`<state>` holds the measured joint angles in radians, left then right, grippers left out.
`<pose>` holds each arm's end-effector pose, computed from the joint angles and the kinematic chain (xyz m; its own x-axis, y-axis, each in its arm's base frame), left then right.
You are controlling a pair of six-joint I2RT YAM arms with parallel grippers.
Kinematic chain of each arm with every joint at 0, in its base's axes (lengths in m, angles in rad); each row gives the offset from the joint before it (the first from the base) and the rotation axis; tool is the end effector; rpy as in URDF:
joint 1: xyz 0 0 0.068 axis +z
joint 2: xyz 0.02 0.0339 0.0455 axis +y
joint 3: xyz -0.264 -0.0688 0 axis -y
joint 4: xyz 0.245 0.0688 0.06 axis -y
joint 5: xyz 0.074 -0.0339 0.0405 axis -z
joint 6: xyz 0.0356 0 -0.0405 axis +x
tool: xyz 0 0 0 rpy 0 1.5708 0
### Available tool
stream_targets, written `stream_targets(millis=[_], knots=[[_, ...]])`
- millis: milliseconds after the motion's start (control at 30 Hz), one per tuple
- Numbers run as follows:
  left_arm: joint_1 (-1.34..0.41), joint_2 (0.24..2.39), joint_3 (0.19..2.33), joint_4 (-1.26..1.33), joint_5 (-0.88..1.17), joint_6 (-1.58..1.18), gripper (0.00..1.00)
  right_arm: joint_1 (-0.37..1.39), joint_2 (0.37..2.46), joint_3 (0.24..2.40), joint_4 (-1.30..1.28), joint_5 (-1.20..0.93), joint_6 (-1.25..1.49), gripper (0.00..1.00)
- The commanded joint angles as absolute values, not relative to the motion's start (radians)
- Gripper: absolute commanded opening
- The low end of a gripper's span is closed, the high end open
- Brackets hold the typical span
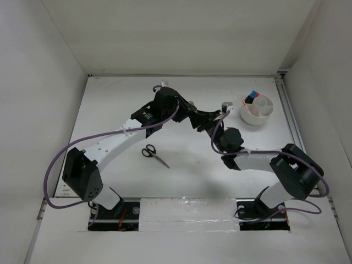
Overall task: Sort the stationery into containers
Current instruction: Place the stapler in the storage box.
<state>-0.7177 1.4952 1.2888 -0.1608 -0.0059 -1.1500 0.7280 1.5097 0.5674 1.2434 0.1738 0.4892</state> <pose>0.2672 -0.2329 0.3459 -0.7070 -0.5945 -0.3832 0.0201 0.5247 -0.8511 0.2285 0.1954 0.2464 -0.0546 0.5713 -0.8189 -0.5737 0.6533 0.4940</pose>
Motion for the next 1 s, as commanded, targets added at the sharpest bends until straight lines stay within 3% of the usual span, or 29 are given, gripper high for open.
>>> stream_targets(millis=[0, 67, 267, 467, 633, 867, 967], knots=[[-0.729, 1.442, 1.275, -0.133, 0.049, -1.144, 0.00, 0.730, 1.528, 0.611, 1.321, 0.175, 0.480, 0.10], [-0.729, 1.442, 1.266, -0.133, 0.049, -1.144, 0.00, 0.721, 1.528, 0.611, 1.321, 0.184, 0.489, 0.00], [-0.729, 1.433, 1.266, -0.124, 0.049, -1.120, 0.00, 0.710, 1.493, 0.601, 1.299, 0.161, 0.470, 0.00], [-0.729, 1.433, 1.296, -0.146, 0.028, -1.086, 0.29, 0.710, 1.408, 0.566, 1.227, 0.130, 0.397, 0.00], [-0.729, 1.433, 1.305, -0.146, 0.028, -1.074, 0.33, 0.690, 1.373, 0.531, 1.184, 0.130, 0.377, 0.00], [-0.729, 1.422, 1.305, -0.137, 0.037, -1.065, 0.53, 0.672, 1.355, 0.522, 1.164, 0.101, 0.367, 0.00], [-0.729, 1.413, 1.305, -0.137, 0.037, -1.065, 0.53, 0.672, 1.355, 0.512, 1.164, 0.091, 0.367, 0.00]])
